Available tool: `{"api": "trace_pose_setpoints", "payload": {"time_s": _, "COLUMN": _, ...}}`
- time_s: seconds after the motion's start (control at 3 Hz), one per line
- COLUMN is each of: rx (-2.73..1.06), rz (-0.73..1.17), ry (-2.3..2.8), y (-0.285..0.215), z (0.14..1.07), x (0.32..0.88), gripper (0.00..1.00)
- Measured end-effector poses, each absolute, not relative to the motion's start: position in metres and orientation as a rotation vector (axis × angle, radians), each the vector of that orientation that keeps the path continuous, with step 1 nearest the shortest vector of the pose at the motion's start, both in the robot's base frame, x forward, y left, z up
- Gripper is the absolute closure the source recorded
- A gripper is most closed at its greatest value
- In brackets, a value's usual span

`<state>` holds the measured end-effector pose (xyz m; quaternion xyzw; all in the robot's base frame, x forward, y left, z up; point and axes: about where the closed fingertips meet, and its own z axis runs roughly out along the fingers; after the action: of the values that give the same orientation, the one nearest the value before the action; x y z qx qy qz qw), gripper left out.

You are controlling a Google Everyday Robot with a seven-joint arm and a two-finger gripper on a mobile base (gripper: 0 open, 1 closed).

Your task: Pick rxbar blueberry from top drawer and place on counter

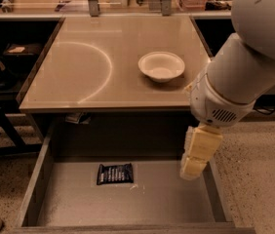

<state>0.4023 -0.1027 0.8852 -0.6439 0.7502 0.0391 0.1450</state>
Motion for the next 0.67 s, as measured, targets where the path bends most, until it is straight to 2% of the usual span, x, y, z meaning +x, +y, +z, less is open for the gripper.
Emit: {"api": "trace_pose_setpoints", "payload": {"time_s": 0.67, "rx": -1.922, "rz": 0.247, "ry": 2.127, "y": -0.032, "z": 0.790, "x": 0.407, "gripper": 0.00}}
